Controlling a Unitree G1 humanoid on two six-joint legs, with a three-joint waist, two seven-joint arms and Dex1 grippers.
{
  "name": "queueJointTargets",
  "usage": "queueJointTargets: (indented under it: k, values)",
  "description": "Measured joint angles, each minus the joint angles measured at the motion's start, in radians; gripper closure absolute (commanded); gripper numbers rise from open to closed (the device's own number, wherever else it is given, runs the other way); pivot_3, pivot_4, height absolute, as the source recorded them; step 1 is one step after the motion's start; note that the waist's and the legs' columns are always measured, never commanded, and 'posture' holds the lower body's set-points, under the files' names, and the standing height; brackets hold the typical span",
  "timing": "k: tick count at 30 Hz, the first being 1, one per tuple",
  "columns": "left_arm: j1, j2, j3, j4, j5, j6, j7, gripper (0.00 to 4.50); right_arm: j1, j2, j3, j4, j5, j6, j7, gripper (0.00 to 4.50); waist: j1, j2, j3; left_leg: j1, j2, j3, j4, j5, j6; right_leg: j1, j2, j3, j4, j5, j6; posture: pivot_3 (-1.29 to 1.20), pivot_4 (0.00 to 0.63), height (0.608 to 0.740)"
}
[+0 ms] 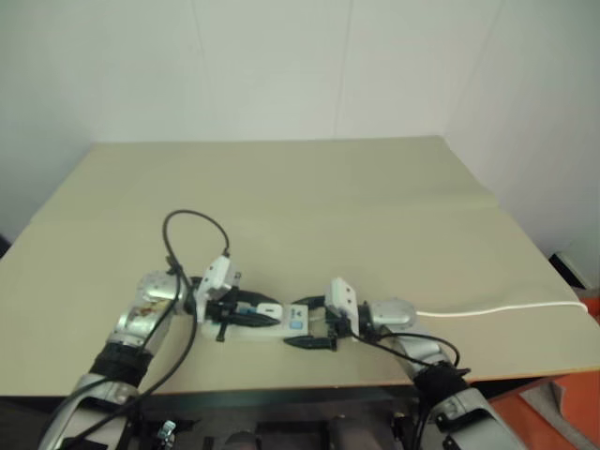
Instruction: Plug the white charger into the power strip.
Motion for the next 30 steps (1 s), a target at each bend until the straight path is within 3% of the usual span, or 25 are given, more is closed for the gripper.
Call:
queueJointTargets:
  k: [3, 9, 14, 17, 23, 30]
  values:
    - [0.024, 0.028, -0.017, 0.025, 0.070, 0.000, 0.002, 1.90, 0.001, -0.005, 0.000, -0.001, 0.006, 0.000, 0.005, 1.07, -0.001, 0.002, 0.000, 0.000, 0.000, 0.000, -0.001, 0.000, 0.000, -0.001, 0.000, 0.000, 0.000, 0.000, 0.000, 0.00, 0.150, 0.740]
    - [0.024, 0.027, 0.001, 0.027, 0.076, 0.000, -0.009, 0.01, 0.001, -0.014, 0.000, 0.000, 0.010, 0.001, 0.003, 1.07, 0.001, 0.003, -0.001, 0.001, 0.000, 0.000, -0.001, 0.000, 0.000, 0.001, 0.000, 0.000, -0.001, 0.000, 0.000, 0.00, 0.150, 0.740]
    - [0.019, 0.024, 0.008, 0.034, 0.076, 0.001, -0.015, 0.01, 0.001, -0.014, 0.000, 0.000, 0.013, 0.001, 0.006, 1.07, 0.001, 0.003, -0.001, 0.000, 0.000, 0.000, -0.001, 0.000, 0.000, 0.002, 0.000, 0.000, -0.003, 0.000, 0.000, 0.00, 0.150, 0.740]
    - [0.014, 0.032, 0.016, 0.023, 0.076, 0.007, -0.026, 0.00, -0.002, -0.015, 0.000, 0.000, 0.020, 0.015, 0.021, 0.05, 0.001, 0.003, -0.001, 0.000, 0.000, 0.000, -0.001, 0.000, 0.000, 0.001, 0.000, 0.000, -0.004, 0.000, 0.000, 0.00, 0.150, 0.740]
    - [0.004, 0.139, 0.029, -0.019, 0.066, 0.075, -0.072, 0.00, -0.004, -0.038, 0.000, -0.019, 0.018, 0.013, 0.021, 0.02, 0.001, 0.002, 0.001, -0.008, 0.000, 0.000, -0.001, 0.000, 0.000, -0.007, 0.000, 0.000, -0.003, 0.001, 0.001, 0.00, 0.150, 0.740]
    - [0.044, 0.289, 0.130, -0.143, -0.012, 0.125, -0.082, 0.00, 0.082, -0.185, -0.093, -0.186, 0.053, 0.050, 0.017, 0.02, 0.010, 0.001, 0.010, -0.015, -0.001, 0.000, -0.001, 0.000, 0.000, -0.011, -0.002, -0.002, -0.005, 0.001, 0.001, 0.00, 0.150, 0.740]
